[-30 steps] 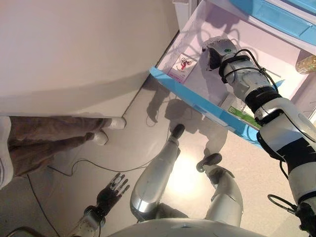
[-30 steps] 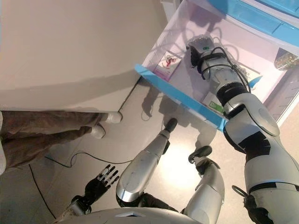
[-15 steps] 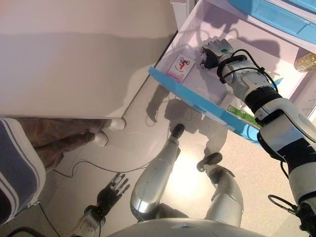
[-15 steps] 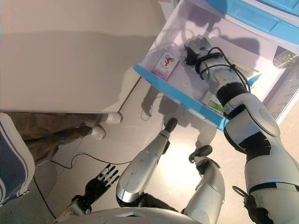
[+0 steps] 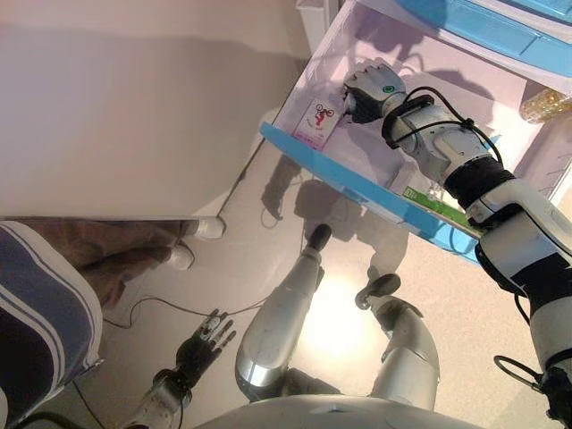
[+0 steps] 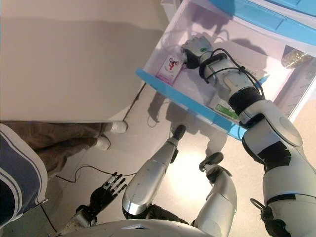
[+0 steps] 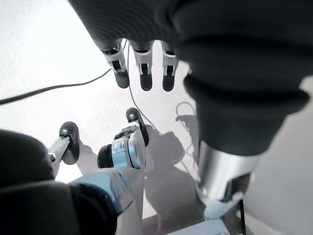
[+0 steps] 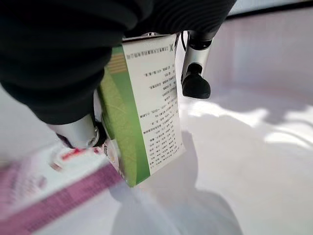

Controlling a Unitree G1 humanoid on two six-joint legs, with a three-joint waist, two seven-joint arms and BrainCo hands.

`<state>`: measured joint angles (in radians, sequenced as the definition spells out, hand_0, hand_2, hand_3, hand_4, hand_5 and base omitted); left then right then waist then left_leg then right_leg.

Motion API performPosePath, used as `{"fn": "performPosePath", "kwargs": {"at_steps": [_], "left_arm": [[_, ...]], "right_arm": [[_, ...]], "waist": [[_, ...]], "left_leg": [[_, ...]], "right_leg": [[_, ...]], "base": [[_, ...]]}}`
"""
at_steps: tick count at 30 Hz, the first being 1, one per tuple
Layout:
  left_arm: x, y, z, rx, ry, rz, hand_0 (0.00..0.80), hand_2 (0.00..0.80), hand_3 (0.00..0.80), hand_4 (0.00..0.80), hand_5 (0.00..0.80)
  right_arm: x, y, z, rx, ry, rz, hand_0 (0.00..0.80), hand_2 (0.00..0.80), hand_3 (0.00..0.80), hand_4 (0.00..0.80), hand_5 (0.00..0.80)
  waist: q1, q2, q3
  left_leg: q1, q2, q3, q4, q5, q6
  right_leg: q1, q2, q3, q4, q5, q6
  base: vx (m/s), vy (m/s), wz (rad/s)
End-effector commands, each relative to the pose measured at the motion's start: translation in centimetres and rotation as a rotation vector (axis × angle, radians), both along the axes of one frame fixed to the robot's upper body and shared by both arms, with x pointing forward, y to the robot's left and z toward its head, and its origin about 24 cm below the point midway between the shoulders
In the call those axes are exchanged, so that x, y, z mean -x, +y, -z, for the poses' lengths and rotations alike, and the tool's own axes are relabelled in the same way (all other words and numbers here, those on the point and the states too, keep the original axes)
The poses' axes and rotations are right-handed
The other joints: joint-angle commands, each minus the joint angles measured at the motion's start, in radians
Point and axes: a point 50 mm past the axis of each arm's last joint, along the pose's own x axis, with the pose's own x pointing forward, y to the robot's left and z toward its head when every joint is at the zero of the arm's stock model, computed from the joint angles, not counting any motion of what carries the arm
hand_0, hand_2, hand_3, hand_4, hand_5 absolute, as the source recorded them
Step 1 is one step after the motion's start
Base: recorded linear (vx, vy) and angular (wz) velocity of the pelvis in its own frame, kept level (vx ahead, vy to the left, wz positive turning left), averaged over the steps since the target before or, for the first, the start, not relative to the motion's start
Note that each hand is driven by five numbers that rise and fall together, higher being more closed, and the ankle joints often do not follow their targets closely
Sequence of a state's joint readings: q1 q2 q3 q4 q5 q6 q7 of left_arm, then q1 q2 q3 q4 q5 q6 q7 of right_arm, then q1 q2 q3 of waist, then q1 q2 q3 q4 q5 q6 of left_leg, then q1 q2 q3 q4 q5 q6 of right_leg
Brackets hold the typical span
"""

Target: Open the drawer and pick up the medicine

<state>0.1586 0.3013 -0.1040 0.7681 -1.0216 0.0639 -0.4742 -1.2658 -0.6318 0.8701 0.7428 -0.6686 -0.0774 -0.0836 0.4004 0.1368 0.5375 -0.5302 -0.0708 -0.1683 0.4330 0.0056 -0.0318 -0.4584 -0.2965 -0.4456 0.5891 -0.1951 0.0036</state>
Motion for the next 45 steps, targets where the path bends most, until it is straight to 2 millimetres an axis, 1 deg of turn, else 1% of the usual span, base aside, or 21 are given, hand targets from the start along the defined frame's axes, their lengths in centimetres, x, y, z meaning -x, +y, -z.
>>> {"fn": "performPosePath", "kwargs": {"at_steps": [1, 5, 10, 18, 24, 25, 29, 34, 35, 39, 43, 45], "left_arm": [[4.3, 1.1, 1.0, -0.030, 0.113, -0.002, 0.000, 0.000, 0.000, 0.000, 0.000], [4.1, 1.3, 1.0, -0.035, 0.109, -0.010, 0.000, 0.000, 0.000, 0.000, 0.000], [4.1, 1.4, 1.2, -0.044, 0.107, -0.016, 0.000, 0.000, 0.000, 0.000, 0.000], [3.9, 2.0, 1.2, -0.053, 0.107, -0.041, 0.000, 0.000, 0.000, 0.000, 0.000], [3.5, 2.1, 1.2, -0.060, 0.106, -0.051, 0.000, 0.000, 0.000, 0.000, 0.000], [3.1, 2.1, 1.1, -0.060, 0.096, -0.051, 0.000, 0.000, 0.000, 0.000, 0.000], [2.8, 2.3, 1.0, -0.059, 0.089, -0.062, 0.000, 0.000, 0.000, 0.000, 0.000], [2.2, 2.6, 0.9, -0.069, 0.074, -0.074, 0.000, 0.000, 0.000, 0.000, 0.000], [2.1, 2.6, 0.9, -0.070, 0.072, -0.073, 0.000, 0.000, 0.000, 0.000, 0.000], [1.9, 2.7, 0.9, -0.073, 0.070, -0.083, 0.000, 0.000, 0.000, 0.000, 0.000], [2.0, 3.2, 1.0, -0.082, 0.074, -0.098, 0.000, 0.000, 0.000, 0.000, 0.000], [1.9, 3.3, 1.0, -0.087, 0.080, -0.104, 0.000, 0.000, 0.000, 0.000, 0.000]], "right_arm": [[1.2, 2.1, -0.5, 0.009, -0.041, -0.131, 0.800, 0.800, 0.800, 0.800, 0.800], [2.3, 3.4, -0.7, 0.028, -0.050, -0.212, 0.800, 0.800, 0.800, 0.800, 0.800], [3.8, 4.5, -1.0, 0.040, -0.049, -0.285, 0.800, 0.800, 0.800, 0.800, 0.800], [5.5, 5.3, -0.7, 0.027, 0.016, -0.375, 0.800, 0.800, 0.800, 0.800, 0.800], [6.7, 5.7, -0.4, 0.029, 0.053, -0.449, 0.800, 0.800, 0.800, 0.800, 0.800], [7.0, 5.8, -0.6, 0.026, 0.052, -0.463, 0.800, 0.800, 0.800, 0.800, 0.800], [7.9, 6.1, -0.6, 0.007, 0.082, -0.517, 0.800, 0.800, 0.800, 0.800, 0.800], [9.6, 6.8, -0.6, -0.009, 0.118, -0.614, 0.800, 0.800, 0.800, 0.800, 0.800], [9.7, 6.8, -0.6, -0.010, 0.120, -0.617, 0.800, 0.800, 0.800, 0.800, 0.800], [11.0, 7.0, -0.7, -0.038, 0.139, -0.681, 0.800, 0.800, 0.800, 0.800, 0.800], [12.6, 7.1, -1.5, -0.067, 0.118, -0.752, 0.800, 0.800, 0.800, 0.800, 0.800], [13.7, 7.1, -2.1, -0.084, 0.101, -0.798, 0.800, 0.800, 0.800, 0.800, 0.800]], "waist": [[0.009, -0.011, -0.018], [-0.008, -0.024, -0.018], [-0.027, -0.041, -0.018], [-0.053, -0.065, -0.018], [-0.067, -0.079, -0.018], [-0.069, -0.077, -0.018], [-0.081, -0.085, -0.018], [-0.100, -0.105, -0.018], [-0.100, -0.105, -0.018], [-0.118, -0.114, -0.018], [-0.136, -0.130, -0.018], [-0.149, -0.139, -0.018]], "left_leg": [[0.053, -0.024, 0.088, -0.071, -0.082, 0.070], [0.072, -0.019, 0.097, -0.077, -0.087, 0.070], [0.091, -0.013, 0.110, -0.083, -0.092, 0.068], [0.097, -0.003, 0.129, -0.085, -0.099, 0.068], [0.103, 0.000, 0.136, -0.090, -0.104, 0.069], [0.085, 0.005, 0.140, -0.098, -0.076, 0.073], [0.088, 0.011, 0.150, -0.101, -0.080, 0.073], [0.099, 0.018, 0.168, -0.108, -0.085, 0.073], [0.099, 0.019, 0.169, -0.108, -0.085, 0.073], [0.117, 0.025, 0.183, -0.119, -0.088, 0.074], [0.146, 0.033, 0.198, -0.138, -0.091, 0.073], [0.172, 0.038, 0.207, -0.155, -0.091, 0.071]], "right_leg": [[0.045, 0.050, 0.054, 0.066, -0.053, 0.040], [0.058, 0.054, 0.066, 0.052, -0.052, 0.045], [0.073, 0.062, 0.081, 0.035, -0.054, 0.049], [0.072, 0.078, 0.101, 0.021, -0.048, 0.053], [0.073, 0.089, 0.111, 0.012, -0.045, 0.055], [0.061, 0.094, 0.099, -0.002, -0.019, 0.045], [0.058, 0.099, 0.106, -0.007, -0.016, 0.048], [0.065, 0.108, 0.117, -0.020, -0.004, 0.057], [0.065, 0.108, 0.118, -0.021, -0.004, 0.058], [0.070, 0.114, 0.130, -0.027, 0.006, 0.063], [0.087, 0.119, 0.142, -0.038, 0.021, 0.075], [0.105, 0.124, 0.152, -0.050, 0.027, 0.081]], "base": [[-0.009, -0.017, -0.05], [-0.012, -0.025, -0.16], [0.000, -0.032, -0.17], [-0.009, -0.029, -0.12], [-0.025, -0.016, -0.05], [-0.101, 0.006, -0.04], [-0.048, -0.013, -0.09], [-0.030, -0.037, -0.02], [-0.040, -0.031, -0.05], [-0.036, -0.019, -0.09], [-0.034, -0.043, -0.16], [-0.037, -0.045, -0.16]]}}
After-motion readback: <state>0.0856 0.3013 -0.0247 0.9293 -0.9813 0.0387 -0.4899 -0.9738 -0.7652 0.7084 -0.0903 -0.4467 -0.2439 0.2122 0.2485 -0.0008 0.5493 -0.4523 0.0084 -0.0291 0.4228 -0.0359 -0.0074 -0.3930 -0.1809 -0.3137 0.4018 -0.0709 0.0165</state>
